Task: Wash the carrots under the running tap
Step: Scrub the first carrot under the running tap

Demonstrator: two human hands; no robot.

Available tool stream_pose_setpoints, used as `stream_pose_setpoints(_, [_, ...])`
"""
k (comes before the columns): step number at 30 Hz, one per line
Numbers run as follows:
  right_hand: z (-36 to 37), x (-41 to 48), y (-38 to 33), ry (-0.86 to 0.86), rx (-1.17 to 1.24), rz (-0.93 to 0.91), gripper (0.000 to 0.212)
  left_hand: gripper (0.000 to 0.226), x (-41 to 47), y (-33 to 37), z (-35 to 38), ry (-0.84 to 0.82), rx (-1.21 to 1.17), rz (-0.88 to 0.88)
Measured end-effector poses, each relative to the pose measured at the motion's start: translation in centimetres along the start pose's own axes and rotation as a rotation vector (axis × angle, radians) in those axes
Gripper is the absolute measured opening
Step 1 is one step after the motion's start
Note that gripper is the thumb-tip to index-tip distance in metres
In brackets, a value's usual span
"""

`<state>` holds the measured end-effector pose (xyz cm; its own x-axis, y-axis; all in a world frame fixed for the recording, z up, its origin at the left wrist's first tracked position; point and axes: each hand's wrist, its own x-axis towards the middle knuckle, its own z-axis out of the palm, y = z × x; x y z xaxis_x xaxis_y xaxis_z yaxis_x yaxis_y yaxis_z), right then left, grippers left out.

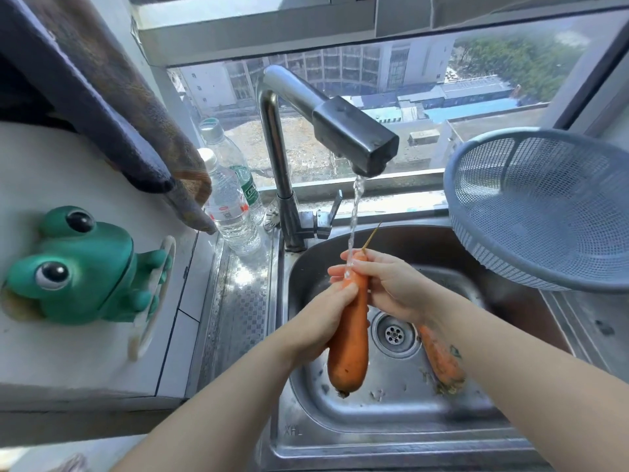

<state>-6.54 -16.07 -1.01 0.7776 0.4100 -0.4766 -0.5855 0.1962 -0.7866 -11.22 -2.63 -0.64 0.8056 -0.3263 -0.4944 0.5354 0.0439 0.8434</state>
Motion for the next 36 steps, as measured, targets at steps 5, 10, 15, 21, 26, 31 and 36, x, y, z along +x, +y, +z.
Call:
stream_pose_setpoints(5, [-0.1,-0.1,-0.3,-0.043,-0.055,0.020,0.025,0.033,0.2,-0.3,-1.0,0.006,-0.116,-0.137])
stream_pose_setpoints(10, [0.0,-0.1,-0.7,-0.035,-0.180,-0.001,0.023,0.032,0.6,-0.1,-1.4,0.020,-0.120,-0.101])
stream_pose_setpoints(15, [-0.4,-0.7,-0.9,-0.129,-0.232,-0.004,0.032,0.032,0.5,-0.1,-1.8,-0.007,-0.096,-0.079])
stream_pose_setpoints(21, [-0.2,-0.6,-0.4,-0.022,-0.260,-0.028,0.045,0.029,0.3,-0.1,-1.7,-0.054,-0.001,-0.031])
stream_pose_setpoints(26, [-0.7,-0.9,-1.5,-0.150,-0.188,0.049,0.038,0.033,0.0,-0.2,-2.1,-0.080,-0.072,-0.048])
stream_pose_setpoints(31, [-0.1,-0.8,-0.8,-0.037,-0.259,-0.039,0.036,0.032,-0.1,0.4,-1.8,-0.097,0.020,-0.013])
stream_pose_setpoints(36, [-0.6,-1.0,-1.7,-0.152,-0.277,0.015,0.028,0.033,-0.2,0.2,-2.3,-0.100,-0.037,-0.051])
